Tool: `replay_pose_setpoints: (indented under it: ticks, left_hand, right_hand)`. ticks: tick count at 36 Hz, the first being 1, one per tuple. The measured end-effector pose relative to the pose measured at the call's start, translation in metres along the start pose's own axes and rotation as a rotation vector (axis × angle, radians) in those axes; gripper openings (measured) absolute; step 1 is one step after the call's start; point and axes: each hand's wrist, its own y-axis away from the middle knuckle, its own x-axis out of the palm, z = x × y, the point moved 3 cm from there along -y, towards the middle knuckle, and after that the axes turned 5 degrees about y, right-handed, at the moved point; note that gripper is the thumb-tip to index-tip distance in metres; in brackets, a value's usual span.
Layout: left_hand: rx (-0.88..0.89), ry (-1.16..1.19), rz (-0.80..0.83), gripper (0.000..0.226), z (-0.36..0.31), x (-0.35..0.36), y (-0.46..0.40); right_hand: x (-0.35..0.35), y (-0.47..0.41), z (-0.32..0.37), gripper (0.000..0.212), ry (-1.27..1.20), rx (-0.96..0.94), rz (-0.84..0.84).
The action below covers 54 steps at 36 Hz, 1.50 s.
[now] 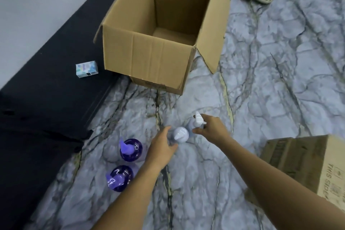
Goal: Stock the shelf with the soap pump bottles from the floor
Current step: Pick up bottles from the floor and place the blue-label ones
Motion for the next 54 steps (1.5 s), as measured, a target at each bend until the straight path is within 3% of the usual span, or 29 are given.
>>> replay_pose_setpoints:
  ticks: [7, 17, 27, 35, 46, 54]
  left_hand:
    - [-0.002, -0.026, 0.02, 0.053, 0.006, 0.014, -0.019]
    - [-0.004, -0.081, 0.005, 0.067, 0.02, 0.024, -0.029]
    - [0.055, -0.143, -0.028, 0.055, 0.015, 0.023, -0.032]
    - [0.074, -0.029, -0.084, 0.047, 0.01, 0.009, -0.02]
    - [0.112, 0.056, -0.164, 0.043, -0.007, -0.023, 0.013]
    - [0.154, 0.136, -0.225, 0.049, -0.025, -0.051, 0.055]
  right_hand:
    - [0.003, -0.004, -0.007, 0.048, 0.033, -0.03, -0.009]
    - [0.01, -0.009, -0.014, 0.054, 0.054, -0.076, -0.001]
    - [0.01, -0.013, -0.014, 0.059, 0.088, -0.099, 0.044]
    - [0.009, -0.008, -0.011, 0.06, 0.083, -0.092, 0.049]
    - [0.01, 0.002, -0.001, 0.062, 0.05, 0.012, 0.055]
    - [0.005, 0.021, 0.023, 0.05, -0.033, 0.167, 0.025]
